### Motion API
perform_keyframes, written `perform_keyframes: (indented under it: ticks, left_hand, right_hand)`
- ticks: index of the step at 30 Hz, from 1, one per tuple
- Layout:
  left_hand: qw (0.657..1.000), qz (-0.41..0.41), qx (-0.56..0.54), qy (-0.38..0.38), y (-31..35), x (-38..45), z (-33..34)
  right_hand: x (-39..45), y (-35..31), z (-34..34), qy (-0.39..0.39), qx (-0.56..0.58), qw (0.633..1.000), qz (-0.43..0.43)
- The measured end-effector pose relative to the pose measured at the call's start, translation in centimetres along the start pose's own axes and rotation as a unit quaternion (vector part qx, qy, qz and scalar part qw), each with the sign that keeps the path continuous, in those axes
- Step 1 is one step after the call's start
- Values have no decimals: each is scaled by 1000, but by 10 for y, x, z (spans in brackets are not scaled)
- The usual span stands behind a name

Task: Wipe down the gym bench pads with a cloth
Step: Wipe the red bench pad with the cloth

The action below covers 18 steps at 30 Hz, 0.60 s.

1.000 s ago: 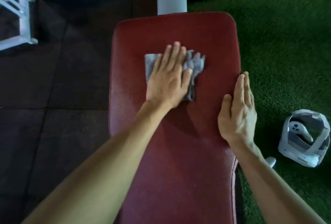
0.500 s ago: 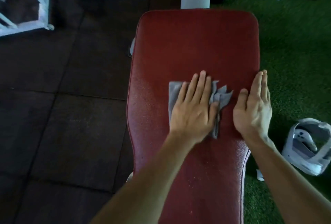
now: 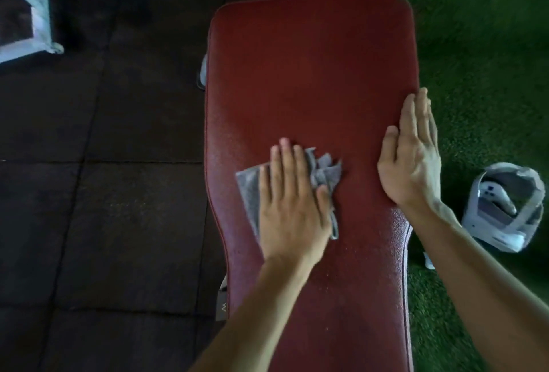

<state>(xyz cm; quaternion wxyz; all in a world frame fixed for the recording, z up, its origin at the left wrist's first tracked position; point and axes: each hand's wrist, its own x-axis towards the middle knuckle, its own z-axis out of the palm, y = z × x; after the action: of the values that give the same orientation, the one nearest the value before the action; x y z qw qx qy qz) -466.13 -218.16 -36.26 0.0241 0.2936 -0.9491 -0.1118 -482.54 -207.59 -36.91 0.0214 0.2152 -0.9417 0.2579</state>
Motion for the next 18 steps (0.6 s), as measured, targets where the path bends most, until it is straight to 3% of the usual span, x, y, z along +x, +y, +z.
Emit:
perform_keyframes:
  ticks: [4,6,10,14,16,18]
  left_hand:
    - [988,154,-16,-16,15,55,4]
    - [984,176,-11,-8,4,89,1]
    - [997,73,0,28,-22,97,-2]
    - [998,-55,0,40,-8,23,3]
    - [997,-76,-5,21,25,-18,10]
    - [999,-47,-13,5,54,-32,17]
  right_hand:
    - [-13,13,-3,13,28,996,-82]
    - [-15,18,-2,18,36,995,-90]
    - [-16,16,-1,18,44,996,-76]
    - [-18,17,0,18,54,995,-76]
    - [-19,16,0,8,69,995,-74]
    - [-19,20,-5,-12,88,993,-74]
